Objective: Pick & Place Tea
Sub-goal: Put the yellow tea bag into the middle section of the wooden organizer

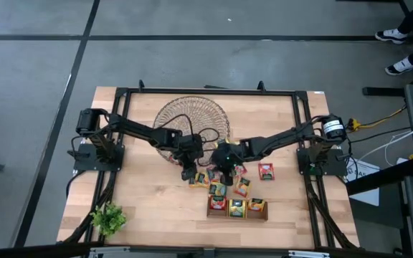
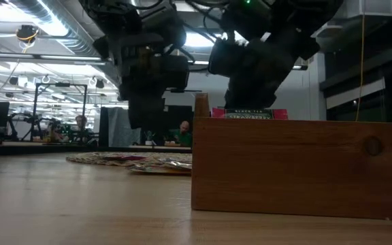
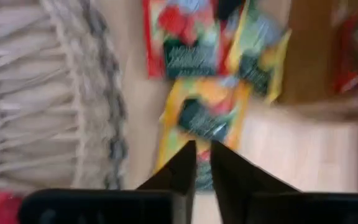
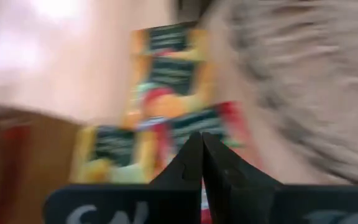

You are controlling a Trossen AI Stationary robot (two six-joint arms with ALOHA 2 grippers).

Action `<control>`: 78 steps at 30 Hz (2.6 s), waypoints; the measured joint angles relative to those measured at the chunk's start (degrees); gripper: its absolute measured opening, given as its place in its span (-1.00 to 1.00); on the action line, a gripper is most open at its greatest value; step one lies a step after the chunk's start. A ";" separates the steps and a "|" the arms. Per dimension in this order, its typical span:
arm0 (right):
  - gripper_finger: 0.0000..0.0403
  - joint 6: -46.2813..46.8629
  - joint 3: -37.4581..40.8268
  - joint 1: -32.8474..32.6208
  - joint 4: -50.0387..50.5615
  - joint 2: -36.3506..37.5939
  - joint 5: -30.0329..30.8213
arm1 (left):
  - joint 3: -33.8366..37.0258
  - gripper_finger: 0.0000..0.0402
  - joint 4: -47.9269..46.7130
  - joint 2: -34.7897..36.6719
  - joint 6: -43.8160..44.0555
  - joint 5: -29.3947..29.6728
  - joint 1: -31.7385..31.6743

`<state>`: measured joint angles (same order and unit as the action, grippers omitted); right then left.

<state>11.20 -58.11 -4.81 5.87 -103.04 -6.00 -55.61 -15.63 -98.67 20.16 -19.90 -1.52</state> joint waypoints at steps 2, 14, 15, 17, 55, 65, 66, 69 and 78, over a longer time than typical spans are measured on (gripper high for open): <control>-0.98 0.24 0.00 0.86 1.08 0.00 3.13 | 0.02 -0.79 0.52 0.03 -2.55 2.14 0.02; -0.98 -1.00 0.00 7.80 10.96 -0.02 -0.12 | -0.03 -0.79 5.35 0.04 -9.82 14.63 -2.66; -0.98 -1.00 0.02 8.29 12.28 -0.02 -0.14 | -0.03 -0.79 6.01 0.04 -10.48 14.97 -2.96; -0.98 -1.00 0.02 9.28 14.21 0.01 -0.13 | -0.03 -0.79 7.14 0.04 -11.91 15.19 -3.62; -0.98 -1.90 0.22 13.70 9.49 -3.48 -0.31 | -2.52 -0.79 18.61 -9.27 -7.28 14.22 -9.12; -0.98 -2.46 0.28 13.70 9.42 -3.58 -0.31 | -2.52 -0.58 15.18 -9.08 -5.66 10.79 -10.90; -0.98 -2.46 0.29 13.70 9.33 -3.58 -0.31 | -2.52 -0.53 14.95 -9.08 -4.86 10.90 -11.00; -0.98 -2.46 0.31 13.68 8.46 -3.67 -0.31 | -2.52 -0.37 13.79 -9.08 -1.52 11.27 -11.52; -0.98 -2.46 0.42 13.68 6.95 -3.74 -0.29 | -2.52 -0.14 15.44 -10.76 5.81 1.23 -12.09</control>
<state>8.73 -57.69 8.86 12.81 -106.78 -6.28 -58.13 -0.19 -109.43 25.98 -18.67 -13.61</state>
